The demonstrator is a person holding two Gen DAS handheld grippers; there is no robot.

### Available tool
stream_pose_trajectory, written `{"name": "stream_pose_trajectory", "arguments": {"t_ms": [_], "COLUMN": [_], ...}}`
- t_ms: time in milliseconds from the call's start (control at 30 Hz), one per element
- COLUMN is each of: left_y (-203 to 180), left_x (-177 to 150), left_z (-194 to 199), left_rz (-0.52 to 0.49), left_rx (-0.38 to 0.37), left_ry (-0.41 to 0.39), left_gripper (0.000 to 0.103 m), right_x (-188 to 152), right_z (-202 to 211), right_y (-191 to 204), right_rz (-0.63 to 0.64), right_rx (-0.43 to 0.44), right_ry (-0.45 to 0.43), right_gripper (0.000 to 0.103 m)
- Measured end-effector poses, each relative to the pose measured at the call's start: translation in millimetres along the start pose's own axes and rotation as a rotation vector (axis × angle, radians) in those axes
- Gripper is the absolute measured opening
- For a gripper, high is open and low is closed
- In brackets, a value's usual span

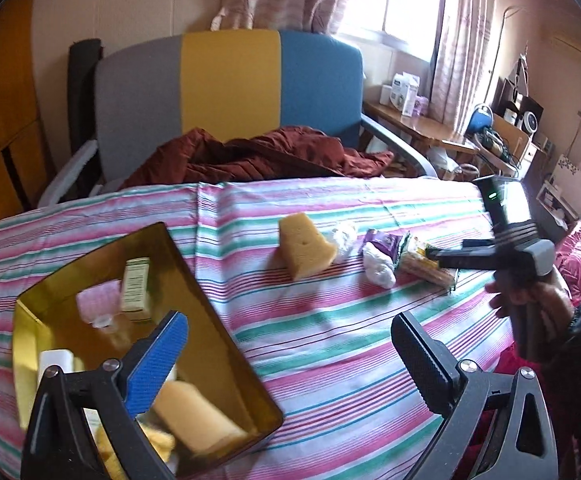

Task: Organize objects
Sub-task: 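Grasp the WEIDAN cracker pack with the right gripper while the left gripper grasps the yellow sponge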

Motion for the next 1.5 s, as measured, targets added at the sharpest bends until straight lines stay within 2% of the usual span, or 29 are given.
{"name": "stream_pose_trajectory", "arguments": {"t_ms": [67, 167, 267, 333, 367, 400, 433, 467, 500, 667, 833, 1000, 1233, 1300, 1333, 1367, 1400, 1433, 1500], "left_y": [-4.7, -11.8, -17.2, -16.9, -15.8, -13.9, -11.5, -8.8, -5.6, -0.3, -2.6, -4.4, -9.5, -7.8, -6.2, -5.5, -5.2, -5.7, -9.4], "left_x": [4.2, 11.7, 18.6, 22.3, 24.1, 26.4, 28.0, 29.8, 32.7, 50.2, 67.4, 80.6, 93.1, 92.2, 91.3, 89.8, 87.6, 85.7, 84.4], "left_z": [-8.2, -22.1, -39.1, -51.4, -57.2, -64.4, -68.9, -73.9, -79.3, -98.1, -120.7, -143.1, -176.8, -189.3, -193.9, -199.3, -204.5, -205.3, -196.8], "left_rz": [-0.004, -0.017, -0.017, 0.009, 0.025, 0.048, 0.062, 0.081, 0.107, 0.154, 0.150, 0.151, 0.127, 0.130, 0.133, 0.134, 0.134, 0.142, 0.127], "left_rx": [-0.009, -0.017, -0.026, -0.038, -0.044, -0.051, -0.054, -0.058, -0.063, -0.041, -0.017, 0.004, 0.050, 0.051, 0.049, 0.039, 0.010, -0.031, -0.011], "left_ry": [0.018, 0.042, 0.077, 0.107, 0.121, 0.137, 0.147, 0.157, 0.167, 0.167, 0.170, 0.185, 0.210, 0.236, 0.249, 0.271, 0.299, 0.310, 0.283], "left_gripper": [0.102, 0.102, 0.102, 0.102, 0.102, 0.102, 0.102, 0.101, 0.101, 0.100, 0.101, 0.102, 0.100, 0.096, 0.085, 0.066, 0.059, 0.053, 0.050], "right_x": [-2.1, -6.3, -8.6, -8.2, -7.2, -6.5, -6.6, -5.9, -5.9, -5.4, -6.1, -7.1, -4.4, -5.1, -5.3, -5.5, -6.2, -6.7, -6.5], "right_z": [-12.9, -24.5, -31.3, -31.6, -31.6, -30.3, -28.2, -25.0, -21.8, -18.2, -25.7, -27.7, -28.5, -29.7, -30.1, -31.2, -33.1, -33.2, -30.5], "right_y": [13.1, 28.9, 33.9, 28.7, 27.3, 23.1, 20.1, 17.4, 13.8, 1.2, 8.1, 4.1, 2.4, 3.5, 4.8, 6.1, 7.7, 9.4, 9.9], "right_rz": [0.080, 0.184, 0.224, 0.222, 0.211, 0.195, 0.181, 0.167, 0.148, 0.081, 0.107, 0.083, 0.074, 0.080, 0.087, 0.095, 0.104, 0.113, 0.114], "right_rx": [-0.012, -0.084, -0.118, -0.106, -0.081, -0.056, -0.038, -0.025, -0.017, 0.024, -0.003, 0.008, -0.002, 0.000, -0.001, 0.001, 0.006, 0.001, 0.026], "right_ry": [0.035, 0.053, 0.064, 0.068, 0.072, 0.071, 0.068, 0.062, 0.060, 0.077, 0.101, 0.111, 0.104, 0.106, 0.106, 0.109, 0.118, 0.117, 0.111], "right_gripper": [0.086, 0.086, 0.085, 0.084, 0.080, 0.067, 0.061, 0.051, 0.047, 0.047, 0.048, 0.061, 0.064, 0.064, 0.064, 0.063, 0.054, 0.050, 0.047]}}
Point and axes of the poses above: each gripper's, at about its wrist camera, not at the fingertips, and z roughly against the way its jaws point, y to its left, x to its top, the point moved 2 cm from there along -z, roughly the way its jaws point, and after that the axes turned 8 degrees about y, right-handed, at the moved point
